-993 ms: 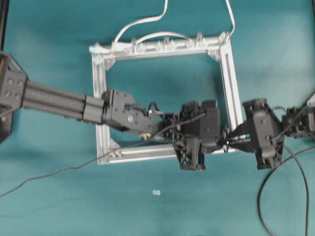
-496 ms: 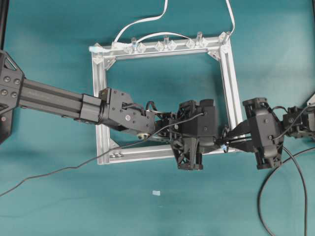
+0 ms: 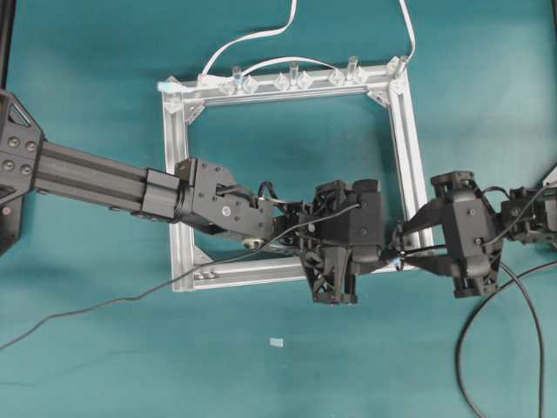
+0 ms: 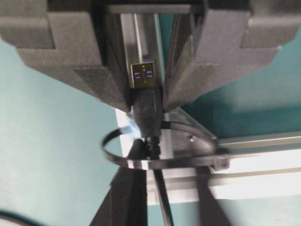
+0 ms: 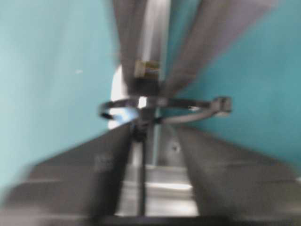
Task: Insert the wire through the string loop located on the right side.
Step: 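Open the right gripper and pull the cable left with the left gripper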
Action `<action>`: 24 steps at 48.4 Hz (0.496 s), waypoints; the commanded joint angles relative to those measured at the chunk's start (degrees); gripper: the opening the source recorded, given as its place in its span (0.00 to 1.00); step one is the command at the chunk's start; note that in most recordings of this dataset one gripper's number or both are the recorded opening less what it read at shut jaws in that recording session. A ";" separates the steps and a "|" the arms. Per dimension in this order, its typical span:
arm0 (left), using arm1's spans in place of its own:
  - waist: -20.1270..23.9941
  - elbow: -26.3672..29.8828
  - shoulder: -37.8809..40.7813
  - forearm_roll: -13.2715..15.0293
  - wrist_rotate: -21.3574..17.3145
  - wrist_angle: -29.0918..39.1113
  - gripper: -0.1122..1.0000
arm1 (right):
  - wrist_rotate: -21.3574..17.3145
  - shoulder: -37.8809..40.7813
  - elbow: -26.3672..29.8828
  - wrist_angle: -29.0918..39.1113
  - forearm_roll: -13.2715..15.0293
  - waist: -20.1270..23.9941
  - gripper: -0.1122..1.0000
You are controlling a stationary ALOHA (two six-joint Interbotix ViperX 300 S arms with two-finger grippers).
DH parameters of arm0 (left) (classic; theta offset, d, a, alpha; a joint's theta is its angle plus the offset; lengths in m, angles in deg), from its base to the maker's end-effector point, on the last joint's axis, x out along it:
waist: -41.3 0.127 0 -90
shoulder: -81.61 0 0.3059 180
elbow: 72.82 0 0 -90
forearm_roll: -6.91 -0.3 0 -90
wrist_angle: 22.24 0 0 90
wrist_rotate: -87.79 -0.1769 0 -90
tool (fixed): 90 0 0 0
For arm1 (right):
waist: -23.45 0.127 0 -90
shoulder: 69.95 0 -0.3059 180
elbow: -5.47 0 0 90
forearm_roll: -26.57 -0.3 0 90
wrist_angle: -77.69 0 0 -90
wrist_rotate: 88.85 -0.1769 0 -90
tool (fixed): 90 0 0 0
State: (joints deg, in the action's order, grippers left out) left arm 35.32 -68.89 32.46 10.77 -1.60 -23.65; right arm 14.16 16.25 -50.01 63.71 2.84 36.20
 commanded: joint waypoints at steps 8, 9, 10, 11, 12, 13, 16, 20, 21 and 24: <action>-0.44 0.62 -2.72 -0.18 0.00 0.35 0.31 | -0.18 -1.05 0.00 0.35 0.09 -0.09 0.92; -0.35 0.62 -2.72 -0.18 0.00 0.44 0.31 | -0.18 -1.14 0.00 0.35 0.09 -0.09 0.92; -0.35 0.62 -2.81 -0.18 0.00 0.53 0.31 | -0.18 -1.32 0.00 0.35 0.09 0.00 0.92; -0.35 0.62 -2.81 -0.18 0.00 0.53 0.31 | -0.18 -1.41 0.00 0.26 0.09 0.00 0.92; -0.35 0.53 -2.81 -0.18 0.00 0.62 0.31 | -0.18 -1.49 -0.09 0.35 0.09 -0.09 0.92; -0.35 0.53 -2.90 -0.18 0.00 0.70 0.31 | -0.18 -1.67 0.00 0.35 0.09 -0.09 0.92; -0.44 0.62 -2.81 -0.18 0.00 0.79 0.31 | -0.18 -2.11 -0.09 0.44 0.09 0.00 0.92; -0.35 0.53 -2.90 -0.18 0.00 0.79 0.31 | -0.18 -2.46 -0.35 0.88 0.09 -0.09 0.92; -0.44 0.53 -2.90 -0.18 0.00 0.79 0.31 | -0.18 -2.46 -0.44 0.97 0.09 0.00 0.92; -0.35 0.62 -2.90 -0.18 0.00 0.79 0.31 | -0.18 -2.55 -0.53 1.23 0.09 0.00 0.91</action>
State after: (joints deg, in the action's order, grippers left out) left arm 35.32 -68.89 32.20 10.77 -1.60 -22.68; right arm 13.98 14.58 -50.80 64.94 2.84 36.20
